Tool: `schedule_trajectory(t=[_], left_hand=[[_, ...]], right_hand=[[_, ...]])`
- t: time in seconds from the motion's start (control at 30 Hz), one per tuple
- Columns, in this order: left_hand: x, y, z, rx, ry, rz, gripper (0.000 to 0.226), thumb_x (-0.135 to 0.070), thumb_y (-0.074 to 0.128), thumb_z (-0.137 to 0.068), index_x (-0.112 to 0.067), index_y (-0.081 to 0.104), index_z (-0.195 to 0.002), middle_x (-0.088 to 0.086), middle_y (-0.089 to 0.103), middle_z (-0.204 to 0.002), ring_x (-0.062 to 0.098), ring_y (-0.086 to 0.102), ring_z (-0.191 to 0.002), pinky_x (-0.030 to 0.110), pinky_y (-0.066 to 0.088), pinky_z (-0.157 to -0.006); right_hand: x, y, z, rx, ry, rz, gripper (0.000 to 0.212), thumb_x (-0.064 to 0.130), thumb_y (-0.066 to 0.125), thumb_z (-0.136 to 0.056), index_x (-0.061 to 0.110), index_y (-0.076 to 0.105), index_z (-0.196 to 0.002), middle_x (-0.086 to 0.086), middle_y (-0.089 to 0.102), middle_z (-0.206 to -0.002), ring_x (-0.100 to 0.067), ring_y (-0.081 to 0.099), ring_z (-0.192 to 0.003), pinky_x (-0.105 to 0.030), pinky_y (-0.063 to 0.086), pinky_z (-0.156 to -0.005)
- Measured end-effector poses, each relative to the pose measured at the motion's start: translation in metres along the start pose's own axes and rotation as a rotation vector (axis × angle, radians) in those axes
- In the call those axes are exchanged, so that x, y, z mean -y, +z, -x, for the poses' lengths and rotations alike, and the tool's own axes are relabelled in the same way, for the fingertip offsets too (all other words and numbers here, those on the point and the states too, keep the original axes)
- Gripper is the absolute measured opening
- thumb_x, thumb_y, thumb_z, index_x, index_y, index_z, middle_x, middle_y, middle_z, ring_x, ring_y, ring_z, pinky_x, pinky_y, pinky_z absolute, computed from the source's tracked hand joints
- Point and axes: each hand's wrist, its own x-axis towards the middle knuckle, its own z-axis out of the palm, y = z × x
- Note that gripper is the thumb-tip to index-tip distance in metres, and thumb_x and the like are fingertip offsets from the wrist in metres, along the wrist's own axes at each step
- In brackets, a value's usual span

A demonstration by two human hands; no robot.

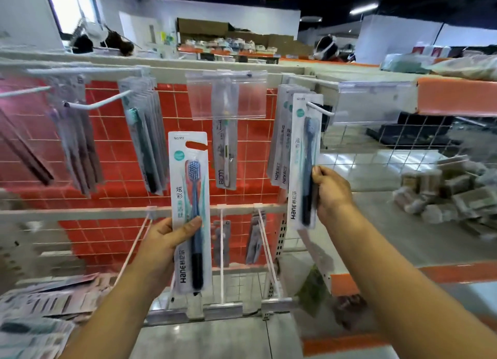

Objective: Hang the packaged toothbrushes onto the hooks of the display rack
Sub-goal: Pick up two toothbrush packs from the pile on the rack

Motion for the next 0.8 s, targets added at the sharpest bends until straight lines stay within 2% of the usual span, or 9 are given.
schedule_trajectory(t=[0.1,0.2,0.33,0.43,0.5,0.57,0.63,0.73,0.8], left_hand=[[0.001,-0.001,0.004,-0.016,0.008,-0.016,0.058,-0.039,0.09,-0.036,-0.011,0.071,-0.082,0.007,0.073,-0.077,0.026,0.069,-0.072,0.028,0.057,-0.055],[0.001,-0.004,0.008,-0.045,0.008,-0.021,0.035,-0.023,0.074,-0.057,-0.008,0.068,-0.088,0.007,0.073,-0.078,0.028,0.069,-0.076,0.03,0.059,-0.059],[-0.001,-0.008,0.013,-0.069,0.0,-0.067,0.028,-0.02,0.064,-0.063,-0.009,0.066,-0.089,0.004,0.074,-0.076,0.02,0.071,-0.07,0.035,0.057,-0.063],[-0.003,-0.01,0.015,-0.07,-0.003,-0.072,0.031,-0.029,0.075,-0.061,-0.01,0.07,-0.084,0.004,0.074,-0.077,0.025,0.069,-0.074,0.034,0.057,-0.062],[-0.002,-0.009,0.014,-0.077,-0.004,-0.081,0.026,-0.022,0.067,-0.065,-0.009,0.068,-0.087,0.004,0.073,-0.076,0.025,0.068,-0.076,0.036,0.056,-0.067],[0.0,-0.007,0.012,-0.081,-0.016,-0.089,0.027,-0.018,0.062,-0.067,-0.008,0.067,-0.091,0.004,0.073,-0.077,0.026,0.067,-0.078,0.039,0.053,-0.074],[0.002,-0.002,0.009,-0.072,-0.04,-0.097,0.031,-0.02,0.063,-0.066,-0.009,0.066,-0.095,0.005,0.073,-0.08,0.028,0.067,-0.082,0.043,0.053,-0.077],[0.005,0.01,0.006,-0.036,-0.044,-0.117,0.03,-0.022,0.064,-0.065,-0.011,0.067,-0.092,0.002,0.073,-0.076,0.026,0.067,-0.08,0.041,0.054,-0.074],[0.007,0.022,0.004,0.008,-0.037,-0.129,0.028,-0.023,0.064,-0.065,-0.012,0.066,-0.09,0.001,0.073,-0.073,0.022,0.069,-0.074,0.036,0.054,-0.067]], right_hand=[[0.003,0.011,-0.012,0.043,0.023,0.01,0.022,0.006,0.045,-0.096,0.01,0.059,-0.08,-0.001,0.058,-0.075,-0.012,0.053,-0.068,-0.023,0.049,-0.068],[0.004,0.015,-0.011,0.062,0.031,0.071,0.022,0.013,0.043,-0.098,0.015,0.059,-0.082,0.001,0.058,-0.076,-0.011,0.054,-0.068,-0.024,0.048,-0.063],[-0.001,0.011,0.0,0.079,0.058,0.151,0.027,0.026,0.039,-0.1,0.016,0.058,-0.083,0.002,0.059,-0.075,-0.011,0.055,-0.067,-0.027,0.047,-0.061],[-0.006,0.004,0.01,0.059,0.096,0.254,0.021,0.02,0.042,-0.098,0.008,0.058,-0.096,0.0,0.058,-0.078,-0.008,0.052,-0.065,-0.024,0.038,-0.05],[-0.012,-0.004,0.014,0.036,0.102,0.311,0.017,0.009,0.044,-0.095,0.004,0.055,-0.083,-0.003,0.051,-0.071,-0.01,0.045,-0.06,-0.022,0.039,-0.048],[-0.02,-0.014,0.014,0.025,0.099,0.467,0.017,0.004,0.046,-0.093,0.001,0.049,-0.076,-0.006,0.049,-0.073,-0.017,0.045,-0.066,-0.028,0.042,-0.065],[-0.029,-0.022,0.009,0.071,0.095,0.779,0.009,0.008,0.048,-0.092,0.001,0.054,-0.093,-0.01,0.052,-0.089,-0.023,0.049,-0.081,-0.033,0.042,-0.077],[-0.041,-0.025,0.008,0.182,0.076,1.28,0.025,0.022,0.046,-0.093,0.011,0.053,-0.115,-0.01,0.056,-0.108,-0.028,0.055,-0.1,-0.035,0.046,-0.09],[-0.044,-0.025,0.013,0.189,-0.013,1.467,0.032,0.035,0.043,-0.095,0.015,0.054,-0.117,-0.008,0.058,-0.113,-0.027,0.054,-0.104,-0.041,0.046,-0.092]])
